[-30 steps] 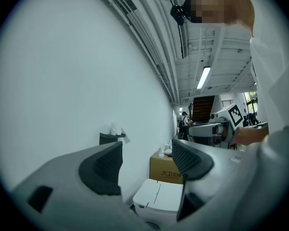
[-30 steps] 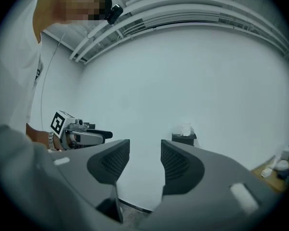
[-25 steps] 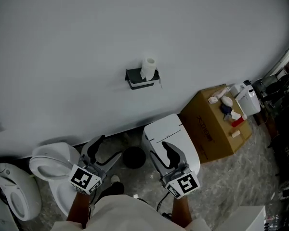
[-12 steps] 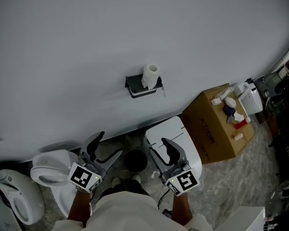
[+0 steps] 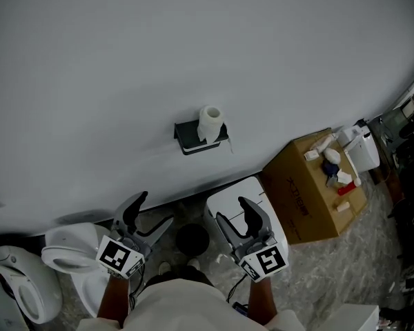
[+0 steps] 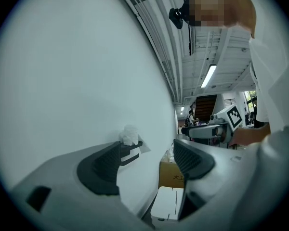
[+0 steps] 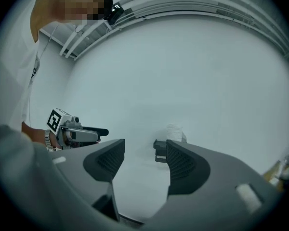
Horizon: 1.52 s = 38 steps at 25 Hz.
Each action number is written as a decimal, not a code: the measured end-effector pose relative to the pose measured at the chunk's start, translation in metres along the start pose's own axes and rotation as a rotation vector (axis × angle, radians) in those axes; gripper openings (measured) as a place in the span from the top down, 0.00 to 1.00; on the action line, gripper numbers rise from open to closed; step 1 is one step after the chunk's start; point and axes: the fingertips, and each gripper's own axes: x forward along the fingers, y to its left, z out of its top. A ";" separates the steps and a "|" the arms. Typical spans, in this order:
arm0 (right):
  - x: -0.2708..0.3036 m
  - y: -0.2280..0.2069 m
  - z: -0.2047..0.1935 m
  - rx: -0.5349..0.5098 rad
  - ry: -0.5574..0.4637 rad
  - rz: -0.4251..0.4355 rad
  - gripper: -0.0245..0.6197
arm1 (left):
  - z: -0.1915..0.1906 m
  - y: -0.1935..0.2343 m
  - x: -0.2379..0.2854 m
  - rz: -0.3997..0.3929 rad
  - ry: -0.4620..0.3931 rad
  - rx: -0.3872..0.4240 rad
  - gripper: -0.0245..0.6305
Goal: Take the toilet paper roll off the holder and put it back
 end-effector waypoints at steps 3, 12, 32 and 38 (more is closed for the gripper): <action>0.008 -0.011 0.002 -0.003 -0.006 -0.009 0.49 | -0.004 0.007 0.007 -0.001 0.012 -0.005 0.45; 0.070 -0.063 0.016 -0.068 -0.023 -0.026 0.35 | -0.020 0.033 0.021 0.025 0.040 -0.035 0.45; 0.219 -0.110 -0.010 -0.119 0.044 0.004 0.24 | -0.084 0.067 0.009 0.132 0.102 -0.136 0.47; 0.242 -0.126 -0.018 -0.124 0.067 -0.017 0.24 | -0.087 0.066 0.003 0.155 0.107 -0.140 0.47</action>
